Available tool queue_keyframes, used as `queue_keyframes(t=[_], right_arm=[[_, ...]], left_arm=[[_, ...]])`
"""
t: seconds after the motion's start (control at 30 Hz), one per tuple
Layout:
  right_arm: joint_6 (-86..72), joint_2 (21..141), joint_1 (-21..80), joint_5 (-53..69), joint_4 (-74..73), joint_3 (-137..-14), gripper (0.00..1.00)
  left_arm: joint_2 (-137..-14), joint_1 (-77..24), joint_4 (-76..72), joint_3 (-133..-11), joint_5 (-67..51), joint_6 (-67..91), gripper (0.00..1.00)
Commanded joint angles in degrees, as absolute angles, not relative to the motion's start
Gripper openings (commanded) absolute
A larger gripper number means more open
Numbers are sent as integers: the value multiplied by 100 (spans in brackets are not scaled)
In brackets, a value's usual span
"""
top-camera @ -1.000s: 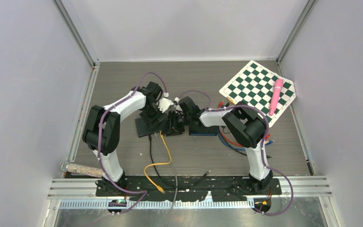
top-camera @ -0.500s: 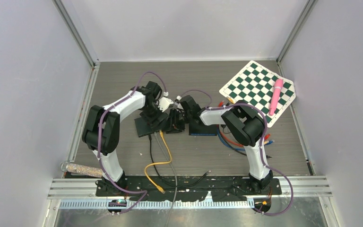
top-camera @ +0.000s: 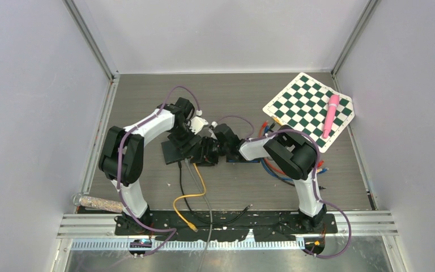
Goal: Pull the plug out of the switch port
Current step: Pull the connector from the switch port.
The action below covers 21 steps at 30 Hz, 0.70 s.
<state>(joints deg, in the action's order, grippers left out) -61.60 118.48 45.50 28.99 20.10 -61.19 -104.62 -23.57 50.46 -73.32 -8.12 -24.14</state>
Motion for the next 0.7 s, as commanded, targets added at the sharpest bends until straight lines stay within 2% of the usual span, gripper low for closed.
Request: queue_keyframes(t=[0.0,0.13,0.5,0.67], right_arm=[[-6374,11591,4759,2274,2297,-5859,42],[-6451,11689,4787,1902,1996,-6029,41],[-7512,12053,4565,1553,3407,-5487,39],[-7701,12285,4579,1562,3434,-5737,36]], left_arm=[[-10674,-2443,4607,-7096,-1285,-2363,60],[-10655,-2443,4556,-7068,-1284,-2355,60],[-10709,-2427,4580,-7112,-1327,-2370,60],[-10675,-2426,4530,-7073,-1335,-2363,60]])
